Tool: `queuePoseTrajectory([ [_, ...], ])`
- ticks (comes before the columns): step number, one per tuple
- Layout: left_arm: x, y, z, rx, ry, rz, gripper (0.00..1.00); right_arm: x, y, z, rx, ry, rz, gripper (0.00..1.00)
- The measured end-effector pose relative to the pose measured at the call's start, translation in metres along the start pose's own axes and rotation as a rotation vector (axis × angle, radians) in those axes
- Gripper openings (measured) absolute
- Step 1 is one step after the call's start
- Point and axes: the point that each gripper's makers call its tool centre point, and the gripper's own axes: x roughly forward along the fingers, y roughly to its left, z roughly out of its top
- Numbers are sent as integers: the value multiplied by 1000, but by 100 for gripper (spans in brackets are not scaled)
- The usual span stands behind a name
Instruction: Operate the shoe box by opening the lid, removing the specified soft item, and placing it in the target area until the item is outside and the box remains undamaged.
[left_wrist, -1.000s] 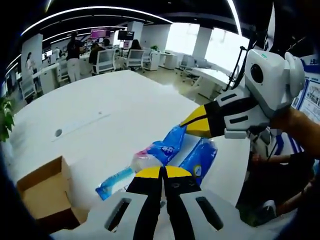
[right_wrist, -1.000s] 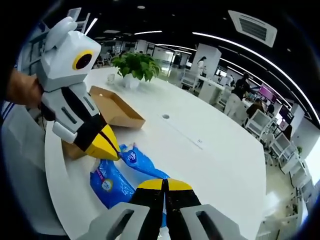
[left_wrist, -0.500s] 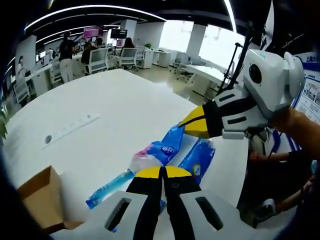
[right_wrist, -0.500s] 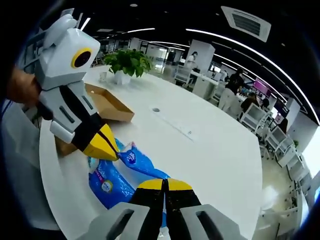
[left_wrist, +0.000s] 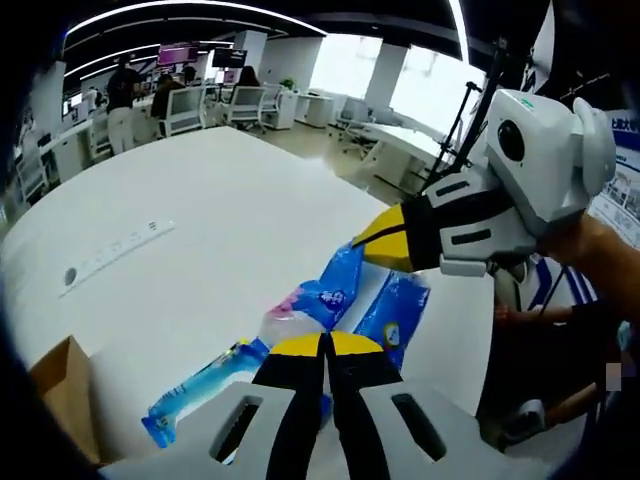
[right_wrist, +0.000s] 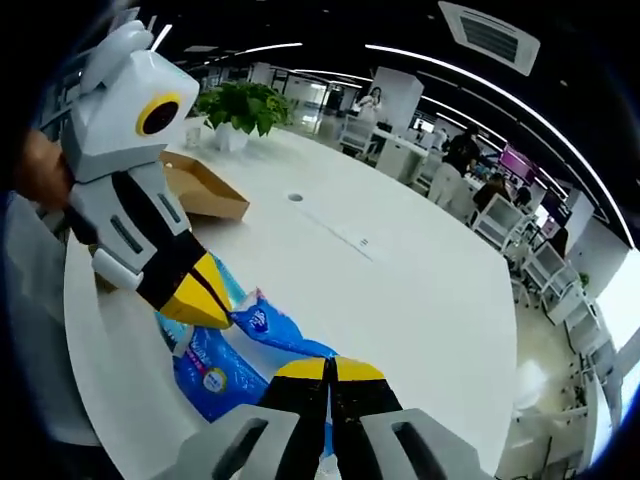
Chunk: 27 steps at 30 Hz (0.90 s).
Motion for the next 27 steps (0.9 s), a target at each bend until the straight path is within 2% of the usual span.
queuePoseTrajectory([
  [17, 41, -1, -8, -28, 35, -36, 0, 19, -19, -32, 19, 64, -30, 0],
  [27, 62, 4, -21, -28, 79, -47, 0, 33, -20, -49, 42, 91, -28, 0],
])
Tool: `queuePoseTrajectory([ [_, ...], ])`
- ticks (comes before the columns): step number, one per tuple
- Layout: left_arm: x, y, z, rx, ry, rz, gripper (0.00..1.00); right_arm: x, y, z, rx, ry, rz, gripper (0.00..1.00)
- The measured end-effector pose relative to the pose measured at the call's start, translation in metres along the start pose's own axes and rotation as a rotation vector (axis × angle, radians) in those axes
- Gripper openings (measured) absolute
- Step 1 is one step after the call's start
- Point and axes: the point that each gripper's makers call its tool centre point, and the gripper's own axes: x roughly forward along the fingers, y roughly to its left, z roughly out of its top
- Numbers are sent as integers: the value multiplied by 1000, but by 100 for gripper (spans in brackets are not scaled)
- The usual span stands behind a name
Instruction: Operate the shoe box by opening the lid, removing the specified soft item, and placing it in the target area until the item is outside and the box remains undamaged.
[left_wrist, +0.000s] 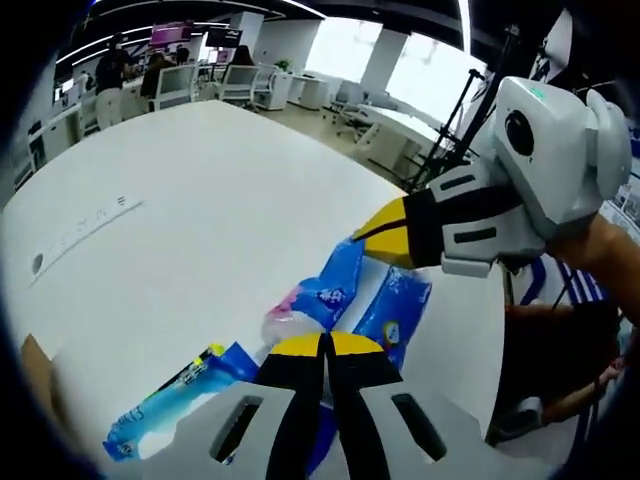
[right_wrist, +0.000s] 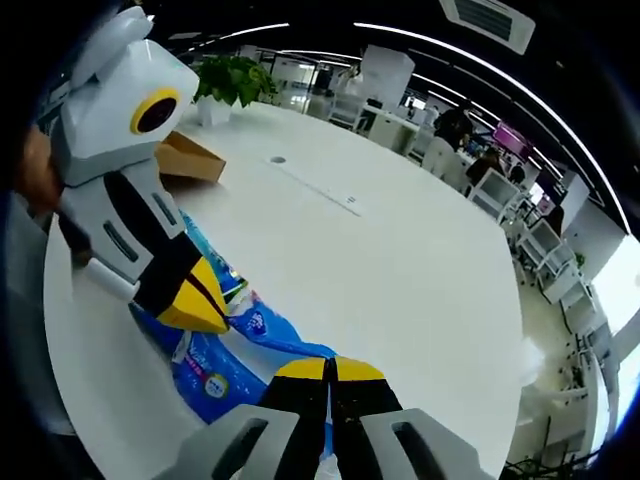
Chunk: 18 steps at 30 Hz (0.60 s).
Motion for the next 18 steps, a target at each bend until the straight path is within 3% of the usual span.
queuePoseTrajectory([
  [12, 14, 10, -10, 21, 28, 13, 0, 15, 2, -9, 26, 17, 4, 0],
  [18, 15, 11, -10, -6, 32, -1, 0, 18, 2, -9, 39, 20, 0, 0],
])
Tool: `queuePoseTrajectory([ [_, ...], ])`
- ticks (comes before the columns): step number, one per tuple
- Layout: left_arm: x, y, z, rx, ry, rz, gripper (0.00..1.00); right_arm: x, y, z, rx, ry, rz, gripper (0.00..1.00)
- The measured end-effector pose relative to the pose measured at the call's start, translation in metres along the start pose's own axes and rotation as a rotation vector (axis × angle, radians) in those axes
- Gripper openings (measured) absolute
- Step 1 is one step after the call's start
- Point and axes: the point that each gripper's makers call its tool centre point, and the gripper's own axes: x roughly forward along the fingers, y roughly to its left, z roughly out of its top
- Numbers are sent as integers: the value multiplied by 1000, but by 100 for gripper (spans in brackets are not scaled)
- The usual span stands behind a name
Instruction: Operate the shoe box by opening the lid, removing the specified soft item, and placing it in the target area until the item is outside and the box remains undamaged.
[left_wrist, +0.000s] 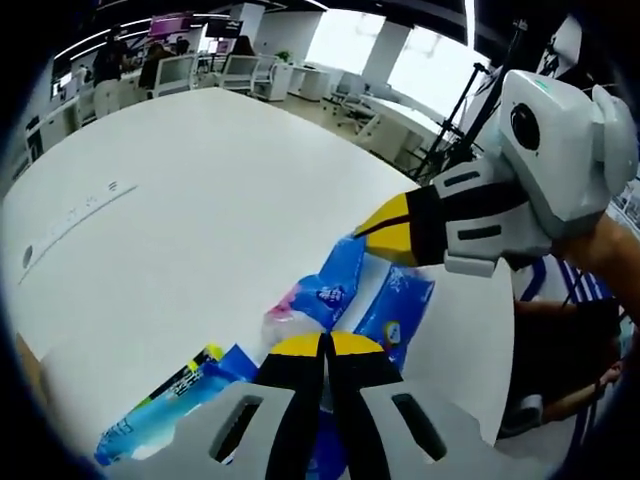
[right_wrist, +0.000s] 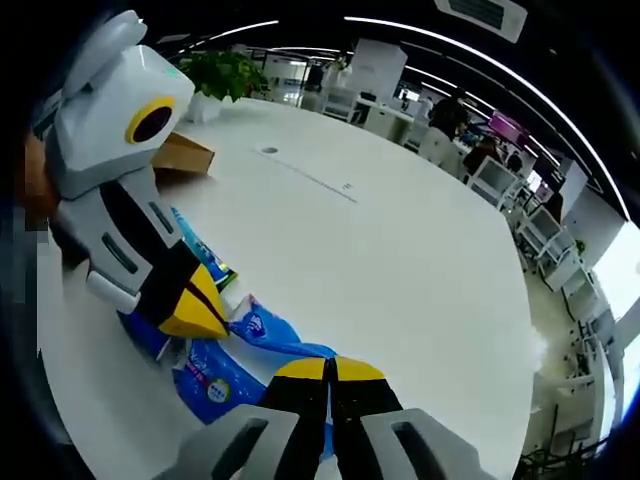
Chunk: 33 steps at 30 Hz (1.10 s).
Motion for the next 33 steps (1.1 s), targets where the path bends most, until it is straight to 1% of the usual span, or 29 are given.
queuePoseTrajectory([
  [6, -1, 0, 1, 6, -6, 4, 0, -1, 0, -1, 8, 2, -6, 0],
  [8, -1, -1, 1, -6, -6, 2, 0, -1, 0, -2, 1, 5, -9, 0],
  [12, -2, -2, -1, 8, -1, 8, 1, 0, 1, -5, -1, 13, -10, 0],
  [19, -5, -6, -2, 32, 5, 15, 4, -5, 0, -7, 2, 21, -20, 0],
  [25, -13, -8, -4, 63, 14, 18, 4, -12, 3, -9, 4, 23, -27, 0],
  [27, -17, -9, -3, 80, 13, 23, 4, -15, 3, -7, 12, 15, -31, 1],
  [33, -26, -13, -4, 98, 15, 27, 4, -23, 3, -3, 23, 0, -38, 4],
])
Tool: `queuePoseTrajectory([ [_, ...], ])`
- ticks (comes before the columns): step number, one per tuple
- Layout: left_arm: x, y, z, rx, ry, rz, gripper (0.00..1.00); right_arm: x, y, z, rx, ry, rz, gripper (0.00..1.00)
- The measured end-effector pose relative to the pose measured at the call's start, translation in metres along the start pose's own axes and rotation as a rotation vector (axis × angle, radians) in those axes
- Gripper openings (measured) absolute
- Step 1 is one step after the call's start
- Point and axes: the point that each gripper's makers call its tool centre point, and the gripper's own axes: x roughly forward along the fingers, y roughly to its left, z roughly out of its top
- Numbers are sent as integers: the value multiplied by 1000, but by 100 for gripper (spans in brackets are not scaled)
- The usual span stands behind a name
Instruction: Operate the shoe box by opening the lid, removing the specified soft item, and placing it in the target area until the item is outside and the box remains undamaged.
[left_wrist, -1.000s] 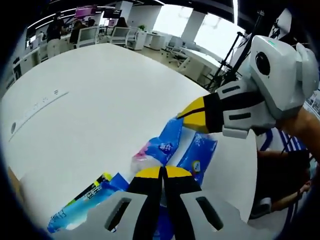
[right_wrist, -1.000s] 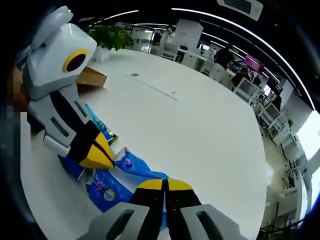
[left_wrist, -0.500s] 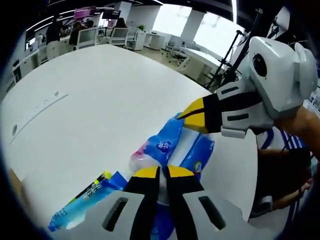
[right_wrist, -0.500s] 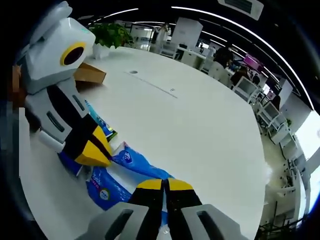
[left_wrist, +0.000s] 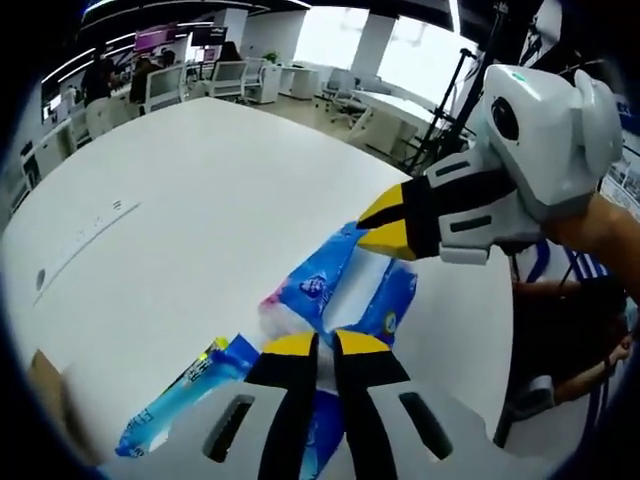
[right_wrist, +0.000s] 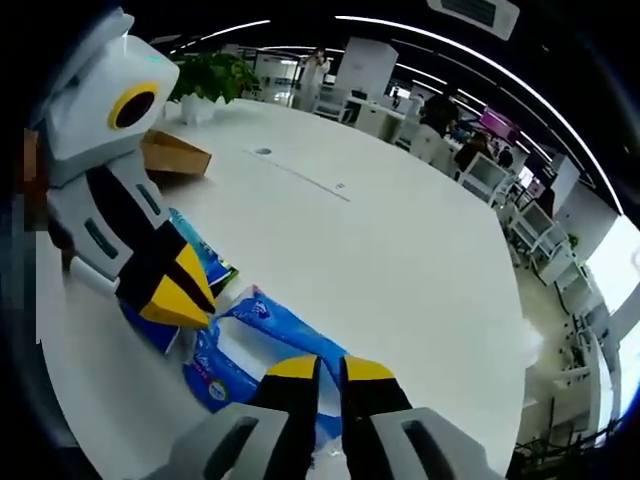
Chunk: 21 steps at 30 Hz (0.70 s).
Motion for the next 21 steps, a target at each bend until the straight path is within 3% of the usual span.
queuePoseTrajectory([
  [16, -33, -9, 10, 42, -21, 24, 11, -29, 7, 9, 76, -44, 11, 14],
  [21, -46, -10, 12, 40, -29, 39, 20, -38, 14, 14, 78, -53, 23, 19],
])
